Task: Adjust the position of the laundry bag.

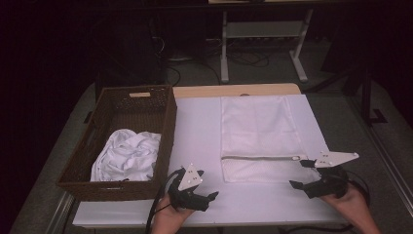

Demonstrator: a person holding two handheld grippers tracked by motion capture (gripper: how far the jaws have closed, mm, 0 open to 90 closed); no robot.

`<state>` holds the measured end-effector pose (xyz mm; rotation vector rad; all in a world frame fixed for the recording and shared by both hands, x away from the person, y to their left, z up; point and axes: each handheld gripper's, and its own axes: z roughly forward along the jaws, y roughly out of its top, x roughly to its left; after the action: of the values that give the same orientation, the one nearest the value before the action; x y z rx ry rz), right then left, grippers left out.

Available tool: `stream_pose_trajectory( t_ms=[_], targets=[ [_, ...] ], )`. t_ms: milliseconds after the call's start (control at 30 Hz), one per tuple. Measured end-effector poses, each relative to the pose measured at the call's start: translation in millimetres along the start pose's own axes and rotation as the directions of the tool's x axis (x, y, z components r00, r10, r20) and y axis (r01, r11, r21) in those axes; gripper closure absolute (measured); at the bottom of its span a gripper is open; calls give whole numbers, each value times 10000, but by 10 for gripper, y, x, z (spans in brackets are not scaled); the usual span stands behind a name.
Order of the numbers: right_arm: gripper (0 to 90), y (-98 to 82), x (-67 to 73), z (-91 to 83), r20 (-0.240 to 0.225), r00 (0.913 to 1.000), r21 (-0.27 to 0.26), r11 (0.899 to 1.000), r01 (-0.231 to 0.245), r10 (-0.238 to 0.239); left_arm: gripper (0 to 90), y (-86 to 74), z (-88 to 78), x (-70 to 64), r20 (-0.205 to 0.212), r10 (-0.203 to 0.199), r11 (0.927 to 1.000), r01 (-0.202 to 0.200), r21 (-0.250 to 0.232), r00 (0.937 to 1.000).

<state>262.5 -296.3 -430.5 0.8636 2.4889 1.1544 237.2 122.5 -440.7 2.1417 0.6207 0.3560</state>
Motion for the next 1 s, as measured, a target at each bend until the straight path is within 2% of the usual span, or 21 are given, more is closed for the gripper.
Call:
stream_pose_trajectory(
  t_ms=[133, 167, 233, 333, 367, 533, 600, 633, 667, 767, 833, 1000],
  targets=[
    [141, 139, -52, 108, -237, 9996, 178, 9997, 157, -153, 188, -3, -7, 12, 30, -90, 10000, 90, 13, 10000],
    [143, 257, -81, 203, -435, 9986, 284, 9991, 325, -312, 187, 0, -17, 28, 39, -260, 9997, 260, 23, 9997],
    [148, 368, -106, 284, -647, 9969, 372, 9982, 480, -455, 186, -1, -25, 42, 67, -452, 9990, 452, -12, 9990],
    [155, 471, -130, 346, -784, 9953, 377, 9975, 596, -565, 185, -1, -26, 42, 62, -459, 9989, 459, -42, 9989],
    [162, 616, -152, 415, -915, 9932, 413, 9962, 760, -720, 186, 1, -24, 39, 65, -437, 9990, 437, -35, 9990],
    [178, 931, -156, 569, -1118, 9843, 605, 9877, 1441, -1368, 186, 10, -14, 24, 137, -377, 9993, 378, 0, 9992],
    [181, 1036, -149, 624, -1139, 9797, 688, 9824, 1737, -1653, 187, 8, -20, 27, 120, -350, 9994, 350, -2, 9993],
    [181, 1036, -149, 624, -1139, 9797, 688, 9824, 1737, -1653, 187, 8, -20, 27, 120, -350, 9994, 350, -2, 9993],
    [180, 1117, -136, 645, -1016, 9785, 785, 9791, 1877, -1794, 187, 8, -28, 32, 130, -352, 9994, 352, -19, 9993],
    [192, 1152, -140, 611, -1010, 9775, 667, 9790, 1925, -1853, 187, 6, -32, 28, 165, -325, 9995, 326, -34, 9993],
    [188, 1136, -139, 565, -819, 9779, 716, 9775, 1983, -1924, 188, 3, -25, 23, 191, -312, 9995, 312, 0, 9993],
    [192, 1070, -150, 440, -710, 9798, 663, 9793, 1914, -1867, 187, 10, -15, -2, 226, -234, 9997, 233, 39, 9995]
  ],
)
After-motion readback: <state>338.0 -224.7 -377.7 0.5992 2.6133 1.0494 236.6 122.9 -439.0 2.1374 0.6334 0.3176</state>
